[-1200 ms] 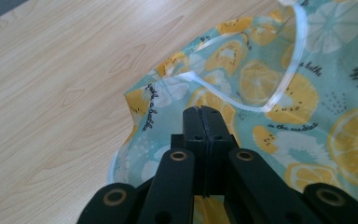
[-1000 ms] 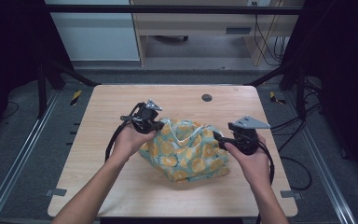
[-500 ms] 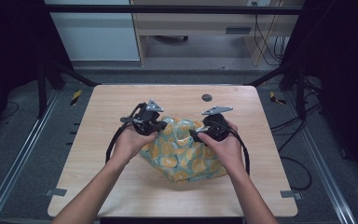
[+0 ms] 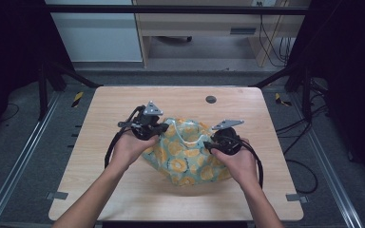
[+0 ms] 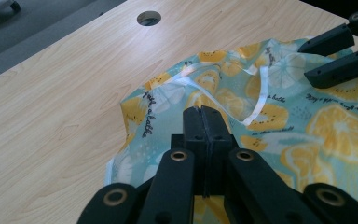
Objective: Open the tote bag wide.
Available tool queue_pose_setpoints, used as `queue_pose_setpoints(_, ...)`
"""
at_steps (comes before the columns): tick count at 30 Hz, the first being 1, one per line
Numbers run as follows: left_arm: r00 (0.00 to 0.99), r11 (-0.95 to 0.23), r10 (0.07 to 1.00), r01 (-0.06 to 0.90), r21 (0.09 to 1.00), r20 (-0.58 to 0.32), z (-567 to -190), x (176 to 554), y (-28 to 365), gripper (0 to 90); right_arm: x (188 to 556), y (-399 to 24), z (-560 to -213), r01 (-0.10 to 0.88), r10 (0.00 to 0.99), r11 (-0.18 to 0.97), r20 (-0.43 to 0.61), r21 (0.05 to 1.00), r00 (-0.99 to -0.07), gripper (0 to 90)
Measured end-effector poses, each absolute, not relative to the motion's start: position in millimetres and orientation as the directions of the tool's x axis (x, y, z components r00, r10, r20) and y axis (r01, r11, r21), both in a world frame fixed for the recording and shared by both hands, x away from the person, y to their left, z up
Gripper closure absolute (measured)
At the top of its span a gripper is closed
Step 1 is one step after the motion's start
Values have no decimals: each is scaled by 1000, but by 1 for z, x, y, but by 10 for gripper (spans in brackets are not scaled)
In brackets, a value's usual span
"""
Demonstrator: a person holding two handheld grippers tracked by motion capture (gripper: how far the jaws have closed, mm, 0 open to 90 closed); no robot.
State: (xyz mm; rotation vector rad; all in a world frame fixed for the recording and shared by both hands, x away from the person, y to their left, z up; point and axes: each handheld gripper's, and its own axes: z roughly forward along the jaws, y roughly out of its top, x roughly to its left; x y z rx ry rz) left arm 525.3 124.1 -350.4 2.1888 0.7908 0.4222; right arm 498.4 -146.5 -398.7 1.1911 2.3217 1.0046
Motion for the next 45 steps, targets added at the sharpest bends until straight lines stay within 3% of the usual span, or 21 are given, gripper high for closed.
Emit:
queue_pose_setpoints(4,758,-524,651,399,752,51,-350,523,124,900,495,-151,-403,546,800,392,19,741,-599,814)
queue_pose_setpoints(8,760,-525,649,402,750,47,-351,522,124,900,493,-153,-402,529,798,382,18,758,-602,871)
queue_pose_setpoints(16,765,-506,643,386,771,39,-347,513,128,900,483,-159,-388,483,800,353,9,801,-600,891)
queue_pose_setpoints(26,805,-482,591,306,821,46,-349,469,133,900,443,-162,-372,384,783,352,-44,853,-620,896)
queue_pose_setpoints(36,824,-468,563,252,847,66,-358,429,142,900,401,-162,-379,327,771,363,-85,873,-631,897)
queue_pose_setpoints(45,839,-475,542,264,840,42,-374,406,147,900,380,-165,-388,332,764,361,-72,872,-641,898)
